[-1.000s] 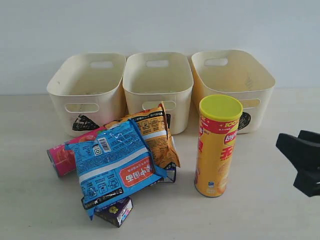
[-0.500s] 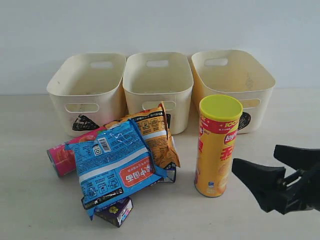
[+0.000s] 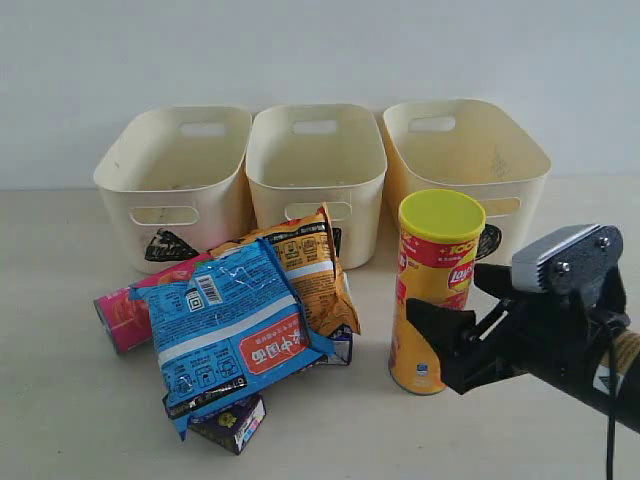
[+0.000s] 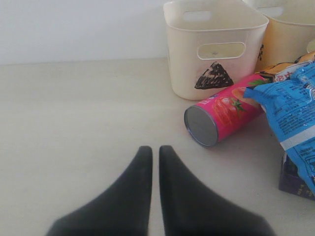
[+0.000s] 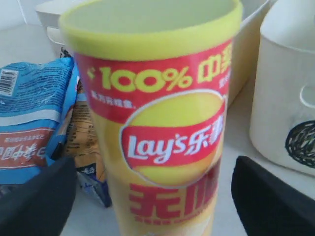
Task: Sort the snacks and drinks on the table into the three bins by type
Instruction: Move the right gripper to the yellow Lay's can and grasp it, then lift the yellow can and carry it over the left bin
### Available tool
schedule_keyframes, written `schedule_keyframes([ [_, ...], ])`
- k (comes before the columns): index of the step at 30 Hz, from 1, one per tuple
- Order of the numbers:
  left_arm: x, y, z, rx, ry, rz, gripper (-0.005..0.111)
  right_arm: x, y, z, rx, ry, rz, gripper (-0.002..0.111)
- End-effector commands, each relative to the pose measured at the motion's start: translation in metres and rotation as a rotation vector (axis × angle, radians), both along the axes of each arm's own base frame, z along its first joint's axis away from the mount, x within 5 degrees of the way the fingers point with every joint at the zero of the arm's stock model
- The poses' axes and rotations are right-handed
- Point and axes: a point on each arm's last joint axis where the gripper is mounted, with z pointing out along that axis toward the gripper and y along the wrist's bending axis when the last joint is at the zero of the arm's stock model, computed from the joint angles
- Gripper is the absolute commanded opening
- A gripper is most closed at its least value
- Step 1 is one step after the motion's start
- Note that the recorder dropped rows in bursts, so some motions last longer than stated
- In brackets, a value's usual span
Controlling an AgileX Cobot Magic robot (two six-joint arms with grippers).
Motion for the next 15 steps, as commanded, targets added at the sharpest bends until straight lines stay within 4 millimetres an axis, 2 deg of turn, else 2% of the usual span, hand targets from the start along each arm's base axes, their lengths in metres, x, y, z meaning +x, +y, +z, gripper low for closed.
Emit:
schedule_keyframes([
  [1, 0.000, 0.000, 0.002, -0.010, -0.019, 0.004, 0.004, 0.009, 0.012, 0.004, -0.058, -0.082, -0.065, 0.077],
  [3, 0.000, 0.000, 0.002, -0.010, -0.019, 0.004, 0.004, 0.012, 0.014, 0.007, -0.043, -0.095, -0.066, 0.076],
  [5, 0.000, 0.000, 0.002, -0.010, -0.019, 0.004, 0.004, 0.014, 0.015, 0.009, -0.038, -0.097, -0.073, 0.068],
  [8, 0.000, 0.000, 0.002, -0.010, -0.019, 0.004, 0.004, 0.014, 0.015, 0.009, -0.036, -0.099, -0.075, 0.034],
  [10, 0.000, 0.000, 0.002, -0.010, -0.019, 0.004, 0.004, 0.013, 0.017, 0.011, -0.026, -0.122, -0.048, 0.001],
  [15, 0.000, 0.000, 0.002, -0.010, -0.019, 0.004, 0.004, 0.008, 0.023, 0.027, 0.041, -0.252, 0.034, 0.001],
])
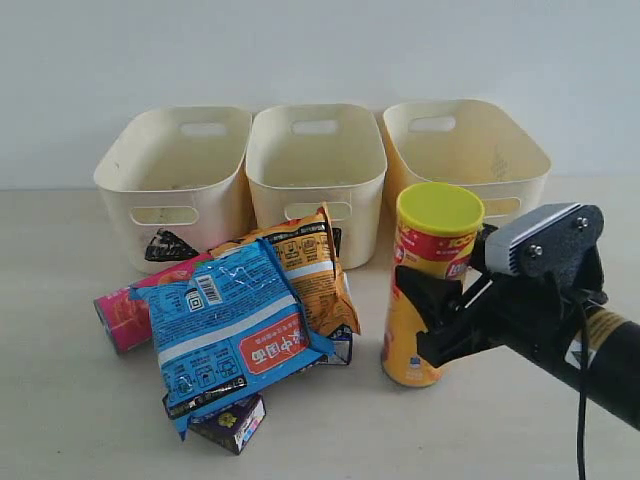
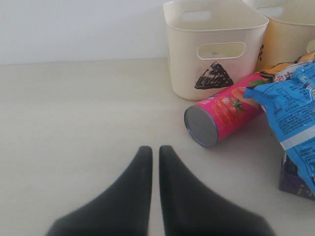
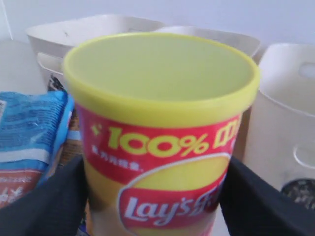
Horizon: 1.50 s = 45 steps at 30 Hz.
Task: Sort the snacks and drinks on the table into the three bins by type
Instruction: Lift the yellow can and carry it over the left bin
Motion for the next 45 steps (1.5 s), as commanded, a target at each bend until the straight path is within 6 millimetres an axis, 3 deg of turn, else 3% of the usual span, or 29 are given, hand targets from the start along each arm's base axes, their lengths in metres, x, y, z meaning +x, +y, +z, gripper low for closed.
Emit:
schedule_keyframes([
  [1, 0.000, 0.000, 0.002, -0.010, -0.019, 0.004, 0.004, -0.004, 0.005, 0.019, 0.059, -0.130, 0.065, 0.001],
  [7, 0.000, 0.000, 0.002, -0.010, -0.019, 0.004, 0.004, 0.001, 0.009, 0.060, 0.142, -0.271, 0.076, 0.001],
  [9, 0.000, 0.000, 0.002, -0.010, -0.019, 0.004, 0.004, 0.009, 0.017, 0.090, 0.207, -0.360, 0.113, 0.001],
  [12, 0.000, 0.000, 0.002, -0.010, -0.019, 0.004, 0.004, 0.027, 0.032, 0.112, 0.213, -0.342, 0.124, 0.001],
  [17, 0.000, 0.000, 0.002, -0.010, -0.019, 0.004, 0.004, 0.067, 0.075, 0.134, 0.164, -0.300, 0.150, 0.001],
  [25, 0.000, 0.000, 0.002, -0.010, -0.019, 0.004, 0.004, 0.129, 0.140, 0.128, 0.233, -0.322, 0.212, 0.001],
  [30, 0.000, 0.000, 0.002, -0.010, -0.019, 0.004, 0.004, 0.163, 0.168, 0.119, 0.226, -0.309, 0.216, 0.001],
  [38, 0.000, 0.000, 0.002, -0.010, -0.019, 0.004, 0.004, 0.197, 0.188, 0.099, 0.226, -0.289, 0.197, 0.001],
  [45, 0.000, 0.000, 0.002, -0.010, -0.019, 0.004, 0.004, 0.199, 0.191, 0.091, 0.180, -0.259, 0.201, 0.001],
])
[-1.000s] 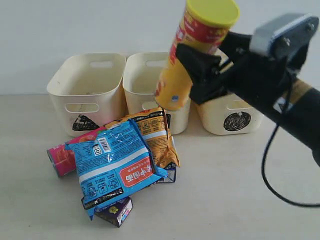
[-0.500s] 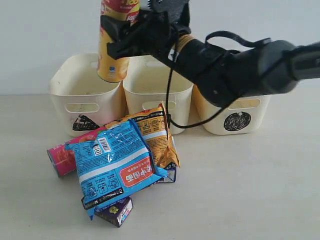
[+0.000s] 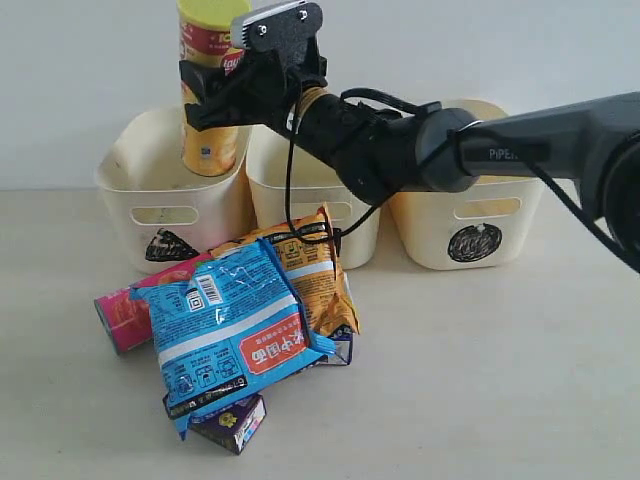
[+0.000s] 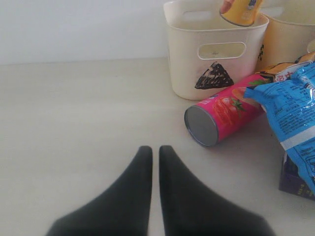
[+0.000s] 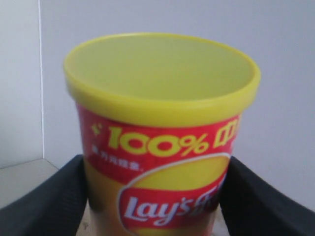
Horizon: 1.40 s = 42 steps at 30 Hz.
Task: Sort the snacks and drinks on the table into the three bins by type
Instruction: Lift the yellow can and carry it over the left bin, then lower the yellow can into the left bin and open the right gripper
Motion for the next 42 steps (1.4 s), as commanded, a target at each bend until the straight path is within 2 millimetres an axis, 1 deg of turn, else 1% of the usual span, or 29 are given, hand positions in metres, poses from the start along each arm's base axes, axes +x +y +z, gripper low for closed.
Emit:
schedule_keyframes([
  [1, 0.000, 0.000, 0.002, -0.010, -0.019, 0.004, 0.004, -0.001, 0.003, 0.002, -0.011, -0.006, 0.014, 0.002],
  [3, 0.000, 0.000, 0.002, -0.010, -0.019, 0.004, 0.004, -0.001, 0.003, 0.001, -0.020, 0.004, 0.011, 0.008],
  [4, 0.000, 0.000, 0.002, -0.010, -0.019, 0.004, 0.004, -0.001, 0.003, 0.001, -0.020, 0.004, 0.011, 0.014],
  [6, 0.000, 0.000, 0.002, -0.010, -0.019, 0.004, 0.004, -0.001, 0.003, 0.000, -0.022, 0.006, 0.010, 0.032],
  [9, 0.000, 0.000, 0.002, -0.010, -0.019, 0.004, 0.004, -0.001, 0.003, 0.000, -0.022, 0.006, 0.010, 0.074],
  [10, 0.000, 0.000, 0.002, -0.010, -0.019, 0.004, 0.004, -0.001, 0.003, 0.001, -0.021, 0.005, 0.011, 0.086],
  [11, 0.000, 0.000, 0.002, -0.010, -0.019, 0.004, 0.004, -0.001, 0.003, 0.003, -0.017, 0.002, 0.010, 0.096],
  [12, 0.000, 0.000, 0.002, -0.010, -0.019, 0.004, 0.004, -0.002, 0.003, 0.006, -0.015, -0.001, 0.009, 0.102],
  [13, 0.000, 0.000, 0.002, -0.010, -0.019, 0.004, 0.004, -0.002, 0.002, 0.006, -0.019, 0.013, 0.005, 0.105],
  [16, 0.000, 0.000, 0.002, -0.010, -0.019, 0.004, 0.004, -0.004, 0.000, 0.019, -0.004, 0.036, -0.001, 0.105],
  [20, 0.000, 0.000, 0.002, -0.010, -0.019, 0.004, 0.004, -0.009, -0.008, 0.041, -0.049, 0.111, -0.044, 0.105],
  [22, 0.000, 0.000, 0.002, -0.010, -0.019, 0.004, 0.004, -0.013, -0.011, 0.050, -0.094, 0.146, -0.072, 0.101],
  [23, 0.000, 0.000, 0.002, -0.010, -0.019, 0.004, 0.004, -0.016, -0.011, 0.054, -0.135, 0.153, -0.084, 0.096],
  [25, 0.000, 0.000, 0.002, -0.010, -0.019, 0.004, 0.004, -0.023, -0.008, 0.058, -0.205, 0.175, -0.100, 0.079],
  [26, 0.000, 0.000, 0.002, -0.010, -0.019, 0.004, 0.004, -0.027, -0.007, 0.058, -0.228, 0.193, -0.109, 0.066],
  [27, 0.000, 0.000, 0.002, -0.010, -0.019, 0.004, 0.004, -0.029, -0.006, 0.059, -0.259, 0.203, -0.119, 0.051],
  [29, 0.000, 0.000, 0.002, -0.010, -0.019, 0.004, 0.004, -0.034, -0.005, 0.059, -0.306, 0.215, -0.131, 0.012],
  [30, 0.000, 0.000, 0.002, -0.010, -0.019, 0.004, 0.004, -0.037, -0.004, 0.060, -0.326, 0.219, -0.134, 0.001],
  [32, 0.000, 0.000, 0.002, -0.010, -0.019, 0.004, 0.004, -0.041, -0.007, 0.059, -0.350, 0.227, -0.139, 0.003],
  [34, 0.000, 0.000, 0.002, -0.010, -0.019, 0.004, 0.004, -0.049, -0.011, 0.060, -0.362, 0.213, -0.126, 0.001],
  [38, 0.000, 0.000, 0.002, -0.010, -0.019, 0.004, 0.004, -0.071, -0.021, 0.062, -0.319, 0.160, -0.062, 0.000],
  [42, 0.000, 0.000, 0.002, -0.010, -0.019, 0.004, 0.004, -0.081, -0.025, 0.054, -0.340, 0.145, -0.033, 0.000],
])
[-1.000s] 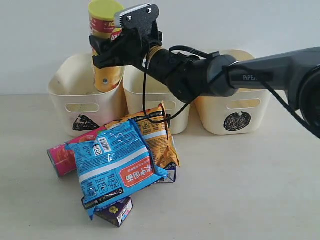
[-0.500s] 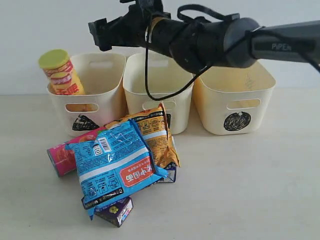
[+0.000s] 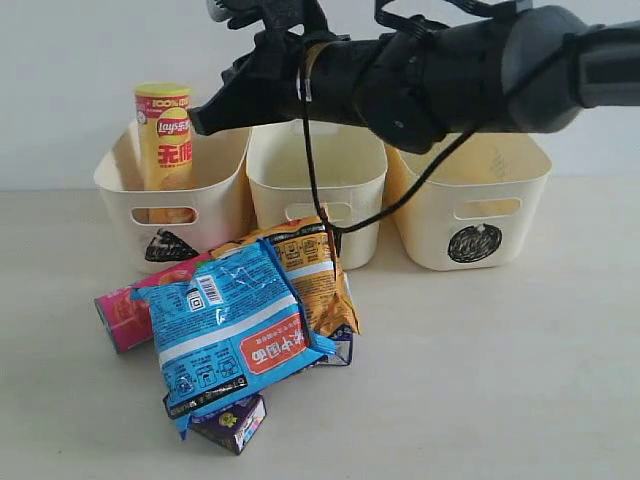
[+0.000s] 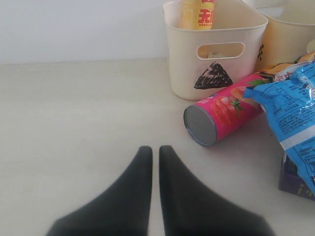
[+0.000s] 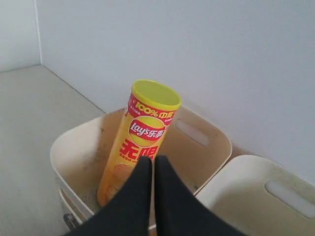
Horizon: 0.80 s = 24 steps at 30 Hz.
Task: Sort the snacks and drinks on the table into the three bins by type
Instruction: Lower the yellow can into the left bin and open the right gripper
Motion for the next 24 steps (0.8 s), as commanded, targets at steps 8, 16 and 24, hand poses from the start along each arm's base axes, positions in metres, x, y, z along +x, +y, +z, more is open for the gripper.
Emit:
schedule_keyframes([
  [8, 0.000, 0.000, 0.002, -0.010, -0.019, 0.004, 0.004, -0.015, -0.003, -0.006, 0.005, -0.002, 0.046, 0.000],
  [16, 0.000, 0.000, 0.002, -0.010, -0.019, 0.004, 0.004, -0.020, 0.004, 0.000, 0.064, -0.053, 0.099, 0.000],
  [24, 0.000, 0.000, 0.002, -0.010, -0.019, 0.004, 0.004, -0.020, 0.004, 0.008, 0.082, -0.041, 0.086, 0.000],
])
